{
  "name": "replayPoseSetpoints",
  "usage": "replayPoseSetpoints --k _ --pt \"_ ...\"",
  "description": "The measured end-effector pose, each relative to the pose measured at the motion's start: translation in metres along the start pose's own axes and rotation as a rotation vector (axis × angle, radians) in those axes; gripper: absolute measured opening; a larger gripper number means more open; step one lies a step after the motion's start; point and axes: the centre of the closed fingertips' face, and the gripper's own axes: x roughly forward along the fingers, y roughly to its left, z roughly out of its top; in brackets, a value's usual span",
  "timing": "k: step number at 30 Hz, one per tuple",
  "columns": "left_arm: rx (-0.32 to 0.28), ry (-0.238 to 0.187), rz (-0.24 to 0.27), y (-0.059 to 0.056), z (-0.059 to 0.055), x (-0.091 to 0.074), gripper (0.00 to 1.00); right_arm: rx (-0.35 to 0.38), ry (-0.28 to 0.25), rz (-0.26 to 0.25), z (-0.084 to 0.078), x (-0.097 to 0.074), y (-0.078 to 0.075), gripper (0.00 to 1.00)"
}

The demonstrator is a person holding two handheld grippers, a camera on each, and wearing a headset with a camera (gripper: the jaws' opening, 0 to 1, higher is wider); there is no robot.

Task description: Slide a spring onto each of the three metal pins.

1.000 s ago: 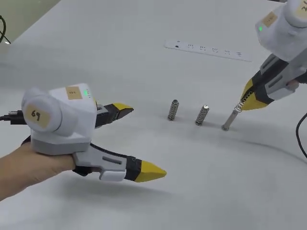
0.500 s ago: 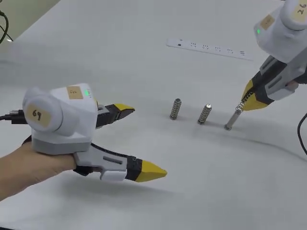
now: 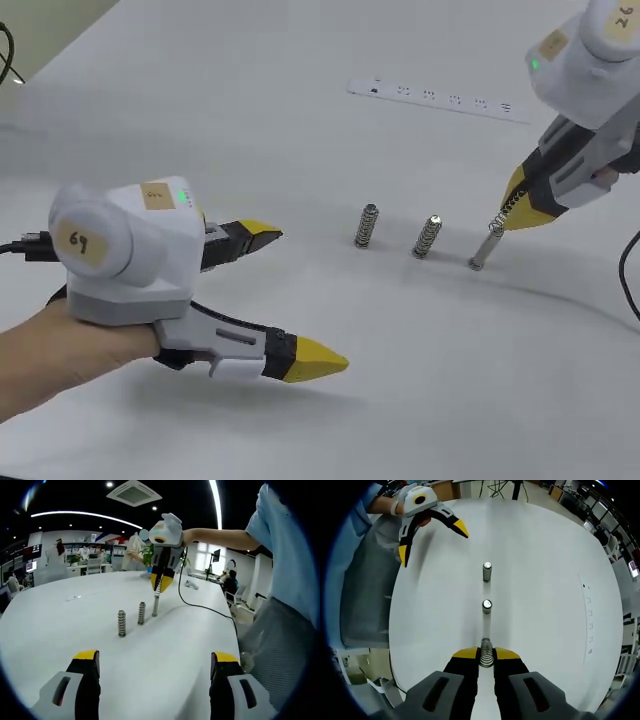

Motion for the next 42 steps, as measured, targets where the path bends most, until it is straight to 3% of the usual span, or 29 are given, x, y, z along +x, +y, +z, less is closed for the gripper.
replayPoseSetpoints --k 21,42 --pt "-0.003 0.004 -0.005 0.000 -0.002 0.002 0.88 -0.014 0.020 0.003 -0.003 0.002 -0.001 0.08" --pt "-0.016 0.014 -0.003 0.000 -0.007 0.001 0.87 -0.030 0.056 0.007 -0.008 0.021 0.004 0.08"
